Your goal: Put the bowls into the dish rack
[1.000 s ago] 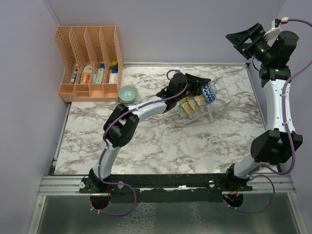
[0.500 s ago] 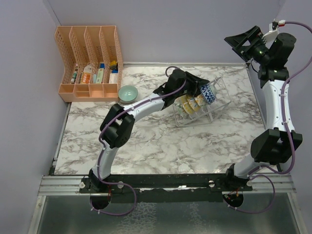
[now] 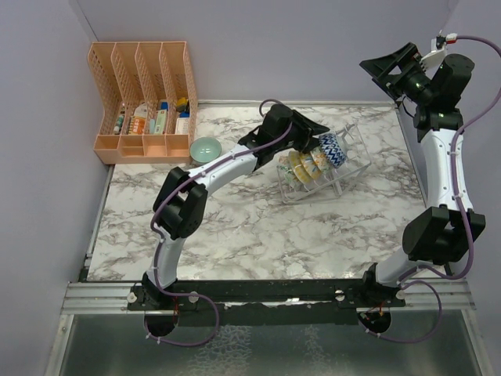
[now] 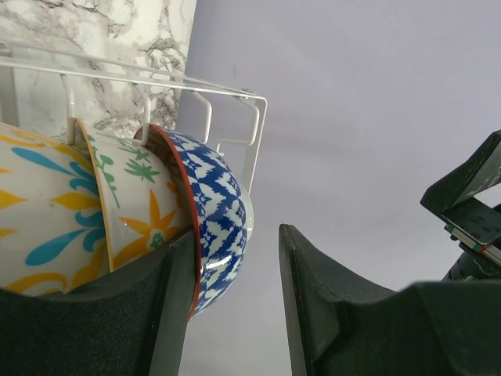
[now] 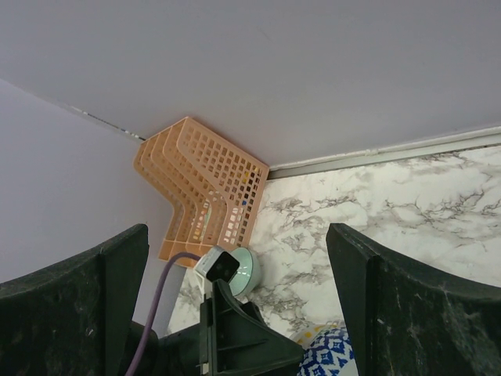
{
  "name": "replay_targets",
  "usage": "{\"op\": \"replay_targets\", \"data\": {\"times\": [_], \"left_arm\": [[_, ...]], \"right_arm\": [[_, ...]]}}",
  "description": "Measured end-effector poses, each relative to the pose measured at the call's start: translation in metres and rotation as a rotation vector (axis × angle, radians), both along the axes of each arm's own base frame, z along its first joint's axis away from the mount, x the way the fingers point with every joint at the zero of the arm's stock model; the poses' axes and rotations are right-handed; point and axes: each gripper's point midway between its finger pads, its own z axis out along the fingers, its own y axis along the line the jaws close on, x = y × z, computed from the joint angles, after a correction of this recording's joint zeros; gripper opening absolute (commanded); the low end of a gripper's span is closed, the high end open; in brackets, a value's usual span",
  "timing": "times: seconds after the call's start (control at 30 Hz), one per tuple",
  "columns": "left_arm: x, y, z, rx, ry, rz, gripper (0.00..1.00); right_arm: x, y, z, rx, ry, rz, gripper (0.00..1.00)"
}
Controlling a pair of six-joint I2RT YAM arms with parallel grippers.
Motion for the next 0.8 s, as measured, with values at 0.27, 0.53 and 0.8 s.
{"op": "replay_targets", "data": {"times": [0.27, 0.53, 0.8], "left_arm": [[0.000, 0.013, 0.009, 0.033, -0.022, -0.002, 0.48], [-0.005, 0.037, 0.023, 0.046, -0.054, 0.013, 0.50], [-0.003, 0.064, 0.017, 0.128, -0.091, 0.024, 0.57]], "right_arm": [[0.000, 0.000, 0.000, 0.000, 0.000, 0.000, 0.96], [0.000, 0.000, 0.000, 0.000, -0.001, 0.000, 0.96], [0.000, 0.000, -0.009, 0.003, 0.016, 0.000, 0.96]]}}
